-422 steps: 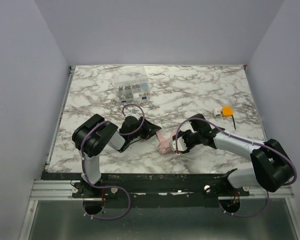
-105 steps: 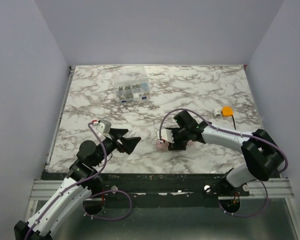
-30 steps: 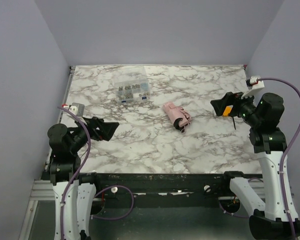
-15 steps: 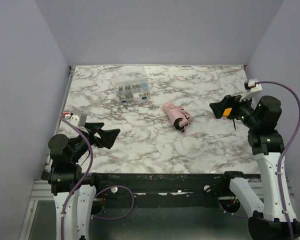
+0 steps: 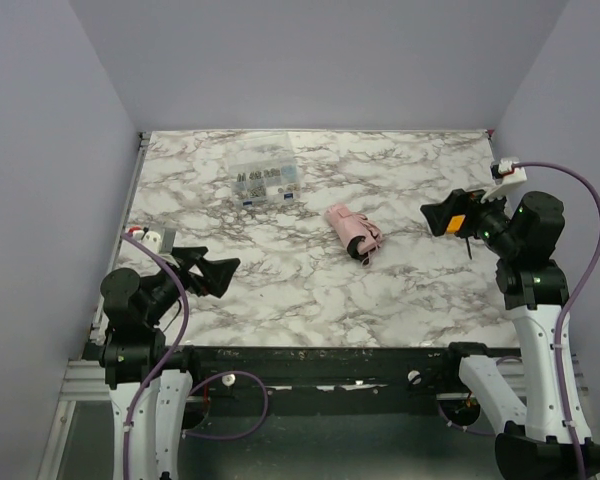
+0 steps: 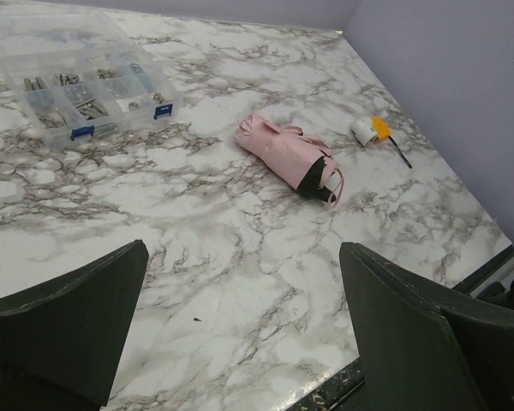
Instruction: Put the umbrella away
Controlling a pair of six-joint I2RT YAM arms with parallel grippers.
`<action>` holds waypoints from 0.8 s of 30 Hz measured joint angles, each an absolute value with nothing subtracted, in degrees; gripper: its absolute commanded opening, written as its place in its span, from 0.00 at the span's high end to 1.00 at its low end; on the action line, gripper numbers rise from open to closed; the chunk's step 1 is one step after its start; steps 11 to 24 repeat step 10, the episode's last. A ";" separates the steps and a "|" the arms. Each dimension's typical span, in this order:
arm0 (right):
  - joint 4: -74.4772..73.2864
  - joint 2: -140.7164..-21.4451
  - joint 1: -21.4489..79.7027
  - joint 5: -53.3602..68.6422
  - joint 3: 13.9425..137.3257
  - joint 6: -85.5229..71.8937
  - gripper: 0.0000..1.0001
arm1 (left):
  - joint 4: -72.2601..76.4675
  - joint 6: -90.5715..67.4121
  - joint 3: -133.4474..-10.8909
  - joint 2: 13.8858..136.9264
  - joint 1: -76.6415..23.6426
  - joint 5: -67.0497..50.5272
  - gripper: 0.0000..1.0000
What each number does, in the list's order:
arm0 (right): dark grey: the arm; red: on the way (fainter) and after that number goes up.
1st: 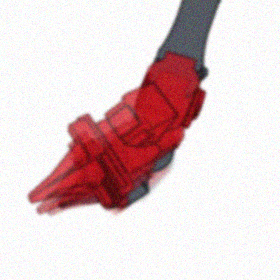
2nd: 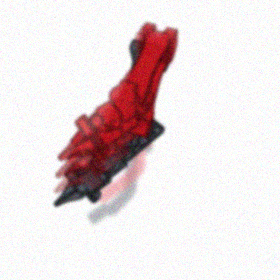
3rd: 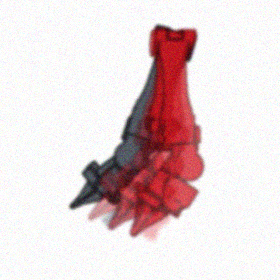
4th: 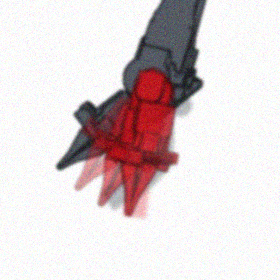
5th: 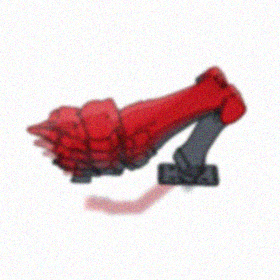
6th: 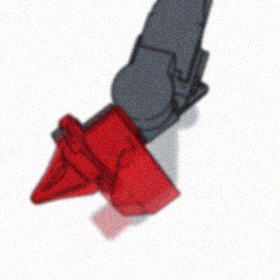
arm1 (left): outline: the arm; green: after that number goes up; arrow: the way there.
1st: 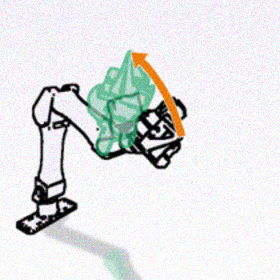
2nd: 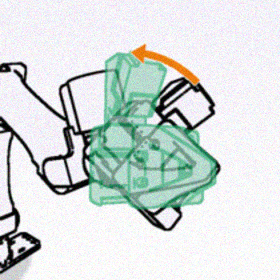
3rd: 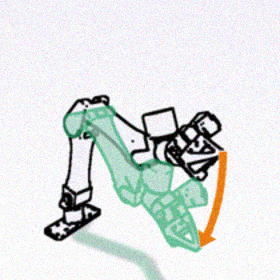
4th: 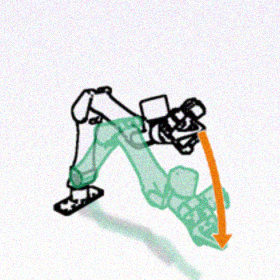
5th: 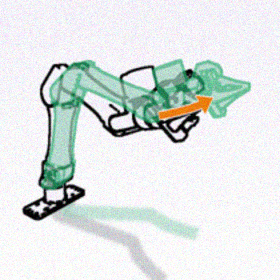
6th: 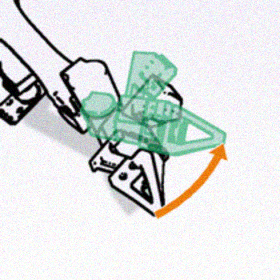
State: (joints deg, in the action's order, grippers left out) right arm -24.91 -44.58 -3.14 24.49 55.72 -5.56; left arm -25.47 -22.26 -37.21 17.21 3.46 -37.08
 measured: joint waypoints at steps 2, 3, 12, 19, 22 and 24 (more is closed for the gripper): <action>-24.93 -44.58 -3.11 24.49 55.72 -5.56 0.00 | -25.39 -22.24 -37.08 17.08 3.25 -36.88 0.01; -24.91 -44.58 -3.14 24.49 55.72 -5.56 0.00 | -25.41 -22.24 -37.04 16.99 3.25 -36.84 0.01; -24.86 -44.58 -3.38 24.49 55.53 -5.50 0.00 | -25.39 -22.22 -36.82 16.91 3.22 -36.51 0.02; -24.86 -44.58 -3.38 24.49 55.53 -5.50 0.00 | -25.39 -22.22 -36.82 16.91 3.22 -36.51 0.02; -24.86 -44.58 -3.38 24.49 55.53 -5.50 0.00 | -25.39 -22.22 -36.82 16.91 3.22 -36.51 0.02; -24.86 -44.58 -3.38 24.49 55.53 -5.50 0.00 | -25.39 -22.22 -36.82 16.91 3.22 -36.51 0.02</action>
